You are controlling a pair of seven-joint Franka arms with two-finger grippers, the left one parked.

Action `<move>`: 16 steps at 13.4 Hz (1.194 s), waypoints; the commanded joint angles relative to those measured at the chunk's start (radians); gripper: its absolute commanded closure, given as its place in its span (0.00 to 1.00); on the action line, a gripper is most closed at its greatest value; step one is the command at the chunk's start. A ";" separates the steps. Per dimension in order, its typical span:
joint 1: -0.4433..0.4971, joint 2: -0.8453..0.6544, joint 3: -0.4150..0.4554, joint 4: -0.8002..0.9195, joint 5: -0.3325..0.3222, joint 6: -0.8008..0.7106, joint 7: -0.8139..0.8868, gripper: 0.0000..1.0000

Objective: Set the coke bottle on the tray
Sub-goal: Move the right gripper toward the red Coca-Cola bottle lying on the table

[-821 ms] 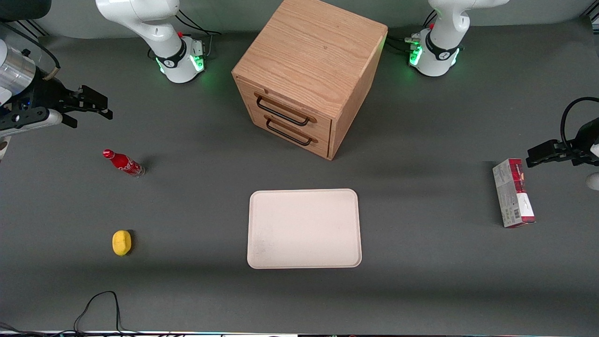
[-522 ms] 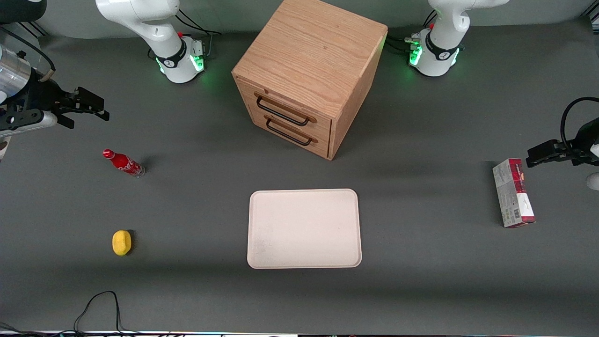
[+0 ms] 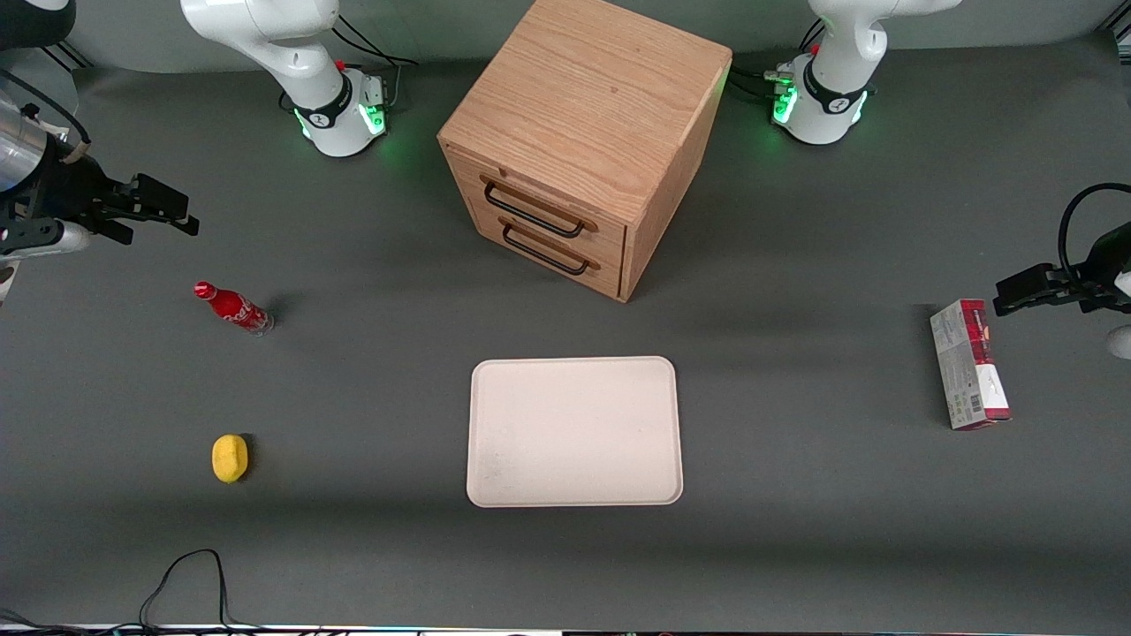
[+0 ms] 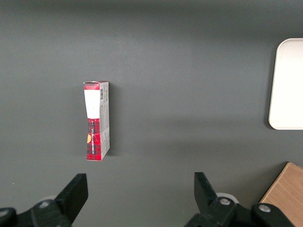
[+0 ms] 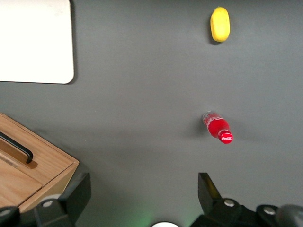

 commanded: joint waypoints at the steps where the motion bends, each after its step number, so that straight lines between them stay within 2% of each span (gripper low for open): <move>1: 0.002 0.037 -0.008 0.059 -0.029 -0.045 0.022 0.00; 4: 0.008 0.025 -0.063 0.057 -0.033 -0.106 -0.050 0.00; 8: 0.011 -0.060 -0.231 -0.023 -0.122 -0.119 -0.301 0.00; 9: 0.012 -0.088 -0.248 -0.045 -0.148 -0.114 -0.314 0.00; 11: 0.012 -0.102 -0.252 -0.053 -0.176 -0.112 -0.316 0.00; 13: 0.012 -0.104 -0.252 -0.065 -0.176 -0.109 -0.316 0.00; 16: 0.012 -0.177 -0.252 -0.198 -0.178 -0.004 -0.316 0.00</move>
